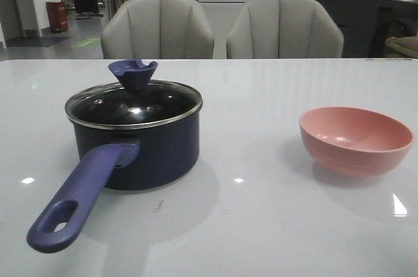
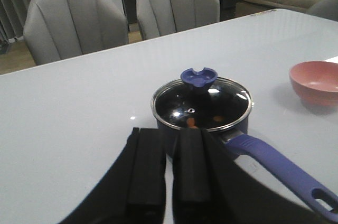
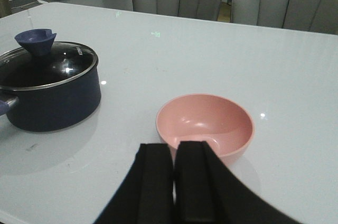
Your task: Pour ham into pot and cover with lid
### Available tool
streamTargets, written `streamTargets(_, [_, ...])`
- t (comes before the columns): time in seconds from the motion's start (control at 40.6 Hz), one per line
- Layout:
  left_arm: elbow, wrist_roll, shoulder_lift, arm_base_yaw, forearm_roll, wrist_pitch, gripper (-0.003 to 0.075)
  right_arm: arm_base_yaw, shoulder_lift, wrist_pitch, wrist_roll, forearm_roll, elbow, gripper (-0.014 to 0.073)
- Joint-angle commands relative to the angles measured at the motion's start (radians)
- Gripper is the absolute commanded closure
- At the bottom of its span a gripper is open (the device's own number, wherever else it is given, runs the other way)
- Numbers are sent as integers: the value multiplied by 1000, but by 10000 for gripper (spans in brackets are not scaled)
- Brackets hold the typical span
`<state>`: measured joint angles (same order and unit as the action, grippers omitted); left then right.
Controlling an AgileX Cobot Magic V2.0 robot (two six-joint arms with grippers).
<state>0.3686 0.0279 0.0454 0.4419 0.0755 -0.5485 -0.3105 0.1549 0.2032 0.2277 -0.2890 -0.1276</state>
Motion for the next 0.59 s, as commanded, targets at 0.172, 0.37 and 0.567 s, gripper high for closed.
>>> streamTargets(0.172, [-139,-4,10,-207,15,326,591,1,9,-73,6,0,-28,416])
streamTargets(0.37, [-271,-4,10,-311,-28,509,591,1,9,-73,6,0,-28,416])
streamTargets(0.567, [-347,-4,10,-313,-44,608,591,1,9,-73,6,0,-28,416])
